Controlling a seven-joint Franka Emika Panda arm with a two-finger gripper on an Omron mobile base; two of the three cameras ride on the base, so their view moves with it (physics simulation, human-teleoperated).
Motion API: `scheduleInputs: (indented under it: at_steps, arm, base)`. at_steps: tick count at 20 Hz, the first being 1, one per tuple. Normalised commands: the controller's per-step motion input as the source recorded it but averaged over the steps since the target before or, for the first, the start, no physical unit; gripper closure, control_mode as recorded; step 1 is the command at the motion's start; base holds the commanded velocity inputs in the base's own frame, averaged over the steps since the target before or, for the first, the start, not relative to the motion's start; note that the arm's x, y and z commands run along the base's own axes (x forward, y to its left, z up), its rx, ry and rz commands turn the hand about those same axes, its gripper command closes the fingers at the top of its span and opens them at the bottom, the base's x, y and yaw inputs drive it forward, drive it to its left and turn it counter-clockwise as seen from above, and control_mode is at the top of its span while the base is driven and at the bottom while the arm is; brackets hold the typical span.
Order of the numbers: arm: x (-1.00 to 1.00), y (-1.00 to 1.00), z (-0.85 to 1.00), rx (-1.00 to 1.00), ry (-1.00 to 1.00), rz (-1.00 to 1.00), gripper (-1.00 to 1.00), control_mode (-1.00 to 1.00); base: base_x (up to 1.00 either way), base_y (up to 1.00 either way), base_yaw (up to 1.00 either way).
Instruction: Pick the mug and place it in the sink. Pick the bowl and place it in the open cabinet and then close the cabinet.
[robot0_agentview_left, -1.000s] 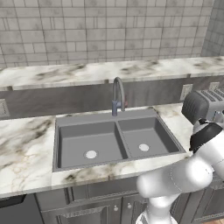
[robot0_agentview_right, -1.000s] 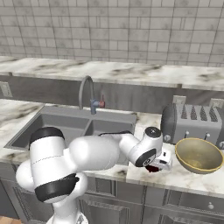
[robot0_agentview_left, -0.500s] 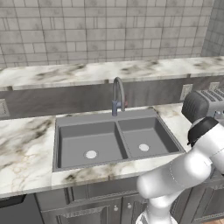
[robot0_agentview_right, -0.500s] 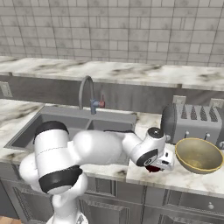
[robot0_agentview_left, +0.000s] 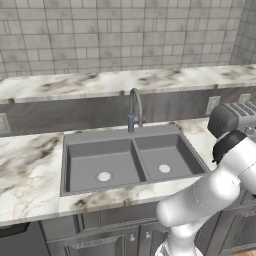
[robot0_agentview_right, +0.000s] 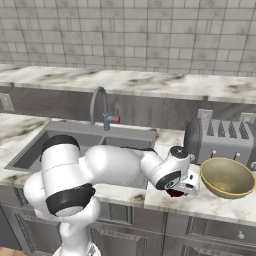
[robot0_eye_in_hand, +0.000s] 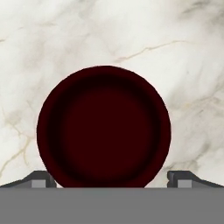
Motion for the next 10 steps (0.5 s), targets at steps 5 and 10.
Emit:
scheduleInputs:
  at_steps: [5,10]
  arm:
    - [-0.12,0.0,-0.05,0.0,0.0,0.0,-1.0,-1.0]
    - [-0.27,0.0,0.0,0.0,-0.04,0.0,-1.0,-1.0]
  base:
    - [0.0,0.0,0.0]
    - [0.0,0.0,0.0]
